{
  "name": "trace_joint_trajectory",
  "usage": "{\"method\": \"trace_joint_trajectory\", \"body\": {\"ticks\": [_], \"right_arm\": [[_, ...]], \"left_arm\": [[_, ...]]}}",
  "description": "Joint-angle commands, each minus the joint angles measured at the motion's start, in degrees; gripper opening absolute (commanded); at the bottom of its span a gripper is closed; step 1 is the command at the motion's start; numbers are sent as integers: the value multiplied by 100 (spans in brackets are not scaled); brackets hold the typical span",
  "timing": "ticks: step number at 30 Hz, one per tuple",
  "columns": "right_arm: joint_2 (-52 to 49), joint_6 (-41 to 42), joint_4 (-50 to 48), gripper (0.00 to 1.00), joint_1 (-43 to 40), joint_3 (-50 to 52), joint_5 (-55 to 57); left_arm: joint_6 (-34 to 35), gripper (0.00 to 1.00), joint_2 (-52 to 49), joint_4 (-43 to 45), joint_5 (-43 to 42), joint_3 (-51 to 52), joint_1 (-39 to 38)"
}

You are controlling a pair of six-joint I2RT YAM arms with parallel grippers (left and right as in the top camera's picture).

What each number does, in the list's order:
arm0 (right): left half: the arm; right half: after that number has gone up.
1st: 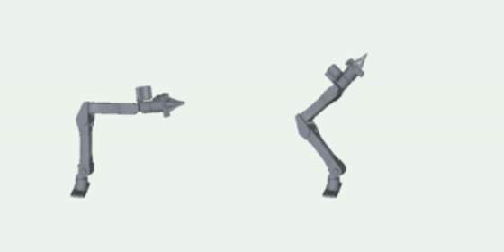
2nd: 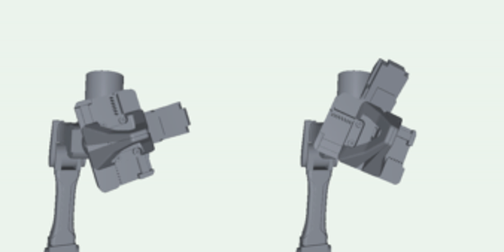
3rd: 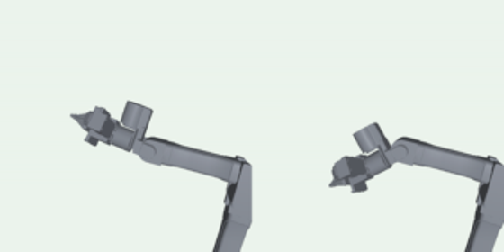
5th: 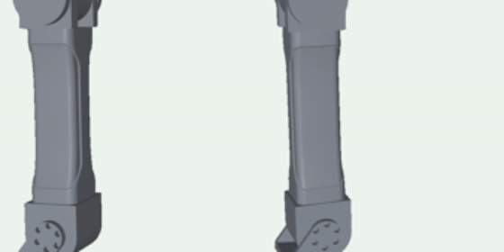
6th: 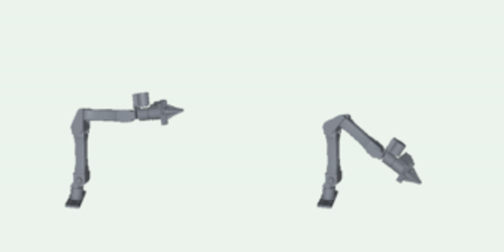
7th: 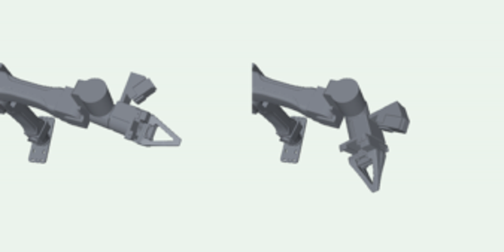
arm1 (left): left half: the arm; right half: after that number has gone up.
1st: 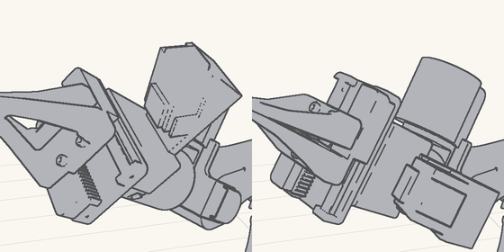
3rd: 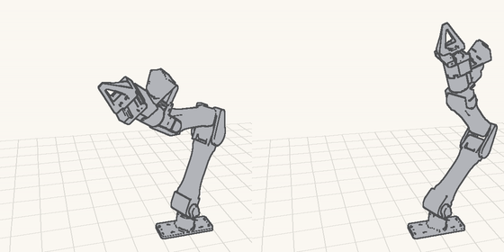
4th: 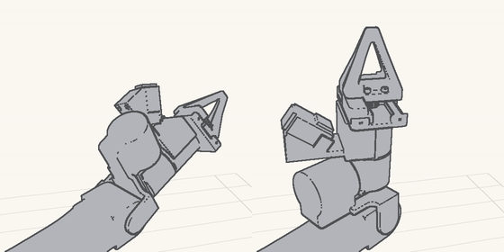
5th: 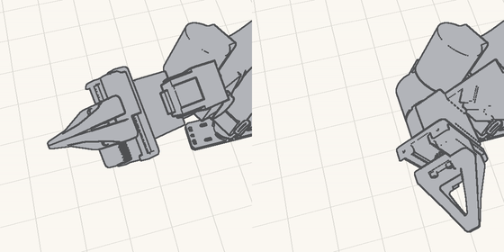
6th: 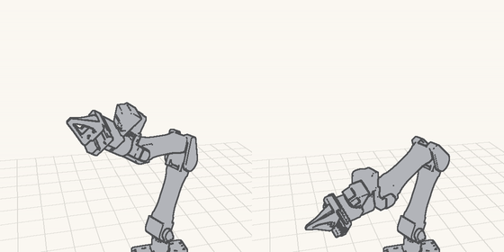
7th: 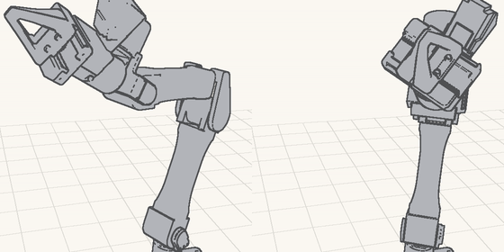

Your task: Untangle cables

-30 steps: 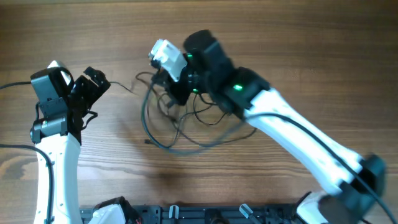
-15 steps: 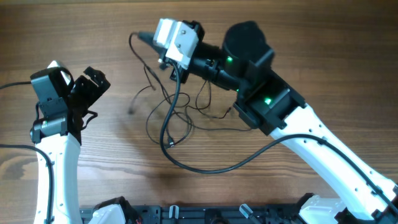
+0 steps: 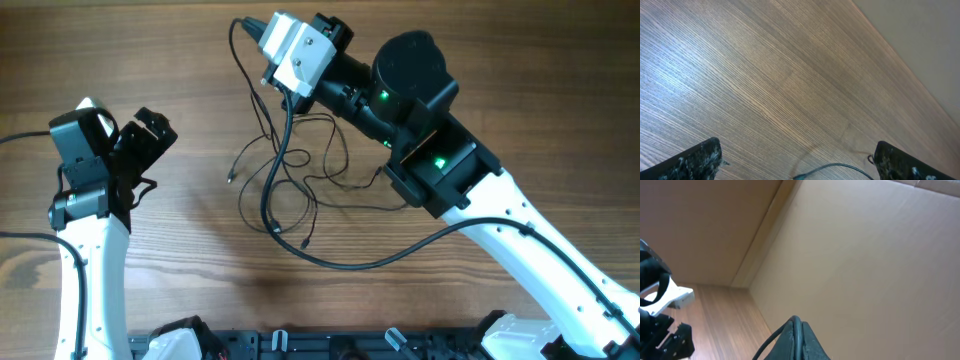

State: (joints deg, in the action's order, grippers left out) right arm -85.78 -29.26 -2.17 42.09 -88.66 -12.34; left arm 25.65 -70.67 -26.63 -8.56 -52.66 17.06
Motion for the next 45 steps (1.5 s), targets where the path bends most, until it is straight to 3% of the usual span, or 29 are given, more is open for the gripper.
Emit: {"method": "trace_joint_trajectory", "body": {"ticks": [1, 4, 8, 12, 14, 19, 21, 25, 31, 35, 39, 41, 43, 45], "right_arm": [[114, -74, 140, 4, -22, -81, 105], [114, -76, 227, 4, -22, -79, 105], [114, -74, 236, 4, -46, -81, 103], [114, 20, 269, 4, -179, -79, 101], [114, 389, 260, 4, -278, -81, -11], [114, 1043, 315, 4, -702, -79, -1956], [114, 1038, 404, 4, -780, -79, -2564], [114, 1036, 435, 4, -782, -79, -2824], [114, 1036, 461, 4, -782, -81, -3165], [114, 1016, 457, 4, -782, -79, -3163], [114, 1014, 442, 4, -785, -79, -3158], [114, 1016, 439, 4, -789, -79, -3158], [114, 990, 439, 5, -789, -79, -3106], [114, 975, 433, 4, -800, -79, -3071]], "left_arm": [[33, 100, -37, 271, 72, -11, 42], [72, 100, -37, 271, 13, -11, 42], [76, 100, -55, 28, -2022, 0, -59], [-1325, 100, -203, -26, -3047, 0, -411], [-1366, 100, -382, -114, -3287, 0, -542], [-1287, 100, -1034, 422, -4913, 0, -660], [-723, 100, -1217, 931, -5447, 0, -671], [684, 100, -1360, 1589, -5139, 0, -673], [1390, 100, -1373, 1963, -5119, 0, -737], [1408, 100, -1388, 1934, -5110, 0, -1073], [1408, 56, -1392, 1742, -4503, 0, -1451], [1405, 17, -1423, 1537, -4216, 0, -1574], [1390, 4, -1480, 1228, -3930, 7, -1676], [1239, 4, -1626, 822, -3488, 9, -1808]]}}
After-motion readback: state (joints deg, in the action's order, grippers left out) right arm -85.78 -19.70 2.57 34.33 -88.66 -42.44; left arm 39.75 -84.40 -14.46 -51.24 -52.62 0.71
